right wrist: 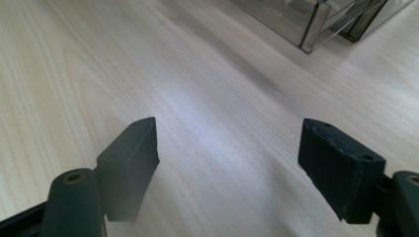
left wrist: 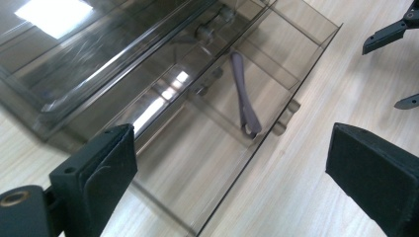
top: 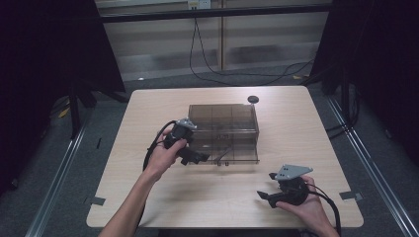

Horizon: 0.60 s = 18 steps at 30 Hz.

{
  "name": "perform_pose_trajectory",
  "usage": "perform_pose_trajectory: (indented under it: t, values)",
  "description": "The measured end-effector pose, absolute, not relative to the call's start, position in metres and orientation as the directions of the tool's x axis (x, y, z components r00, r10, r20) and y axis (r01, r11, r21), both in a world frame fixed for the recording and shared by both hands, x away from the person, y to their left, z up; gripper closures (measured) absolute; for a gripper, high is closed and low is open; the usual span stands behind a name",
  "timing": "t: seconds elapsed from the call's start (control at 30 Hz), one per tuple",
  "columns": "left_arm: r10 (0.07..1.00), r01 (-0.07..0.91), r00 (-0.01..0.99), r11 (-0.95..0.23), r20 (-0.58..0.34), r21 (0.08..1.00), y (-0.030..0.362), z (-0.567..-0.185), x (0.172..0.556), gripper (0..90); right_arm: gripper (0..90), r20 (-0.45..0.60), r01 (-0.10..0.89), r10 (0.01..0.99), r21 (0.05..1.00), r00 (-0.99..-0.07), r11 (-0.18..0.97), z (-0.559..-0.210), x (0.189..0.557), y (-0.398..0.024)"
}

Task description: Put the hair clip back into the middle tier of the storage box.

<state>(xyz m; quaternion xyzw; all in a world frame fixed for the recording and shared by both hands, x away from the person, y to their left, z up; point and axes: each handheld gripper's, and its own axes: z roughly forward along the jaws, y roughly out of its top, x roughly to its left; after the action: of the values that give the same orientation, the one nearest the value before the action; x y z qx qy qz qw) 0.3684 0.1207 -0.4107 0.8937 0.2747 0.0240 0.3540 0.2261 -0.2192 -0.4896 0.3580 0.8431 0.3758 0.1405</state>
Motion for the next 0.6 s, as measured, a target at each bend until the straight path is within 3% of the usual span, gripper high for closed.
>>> perform_pose_trajectory:
  t: [0.17, 0.53, 0.6]
  values:
    - [0.488, 0.469, 0.852, -0.550, -0.190, 0.691, 0.143, -0.414, 0.364, 4.4, 23.9, 0.033, 0.502, 0.712, 0.732, -0.701, 0.460, -0.490, 0.228, -0.216]
    - [0.569, 0.497, 0.804, -0.486, -0.170, 0.719, 0.173, -0.422, 0.347, 5.2, 24.1, 0.027, 0.487, 0.701, 0.738, -0.712, 0.467, -0.489, 0.226, -0.209]
    - [0.565, 0.505, 0.801, -0.456, -0.200, 0.733, 0.178, -0.425, 0.345, 5.1, 24.4, 0.031, 0.489, 0.701, 0.739, -0.712, 0.464, -0.488, 0.226, -0.209]
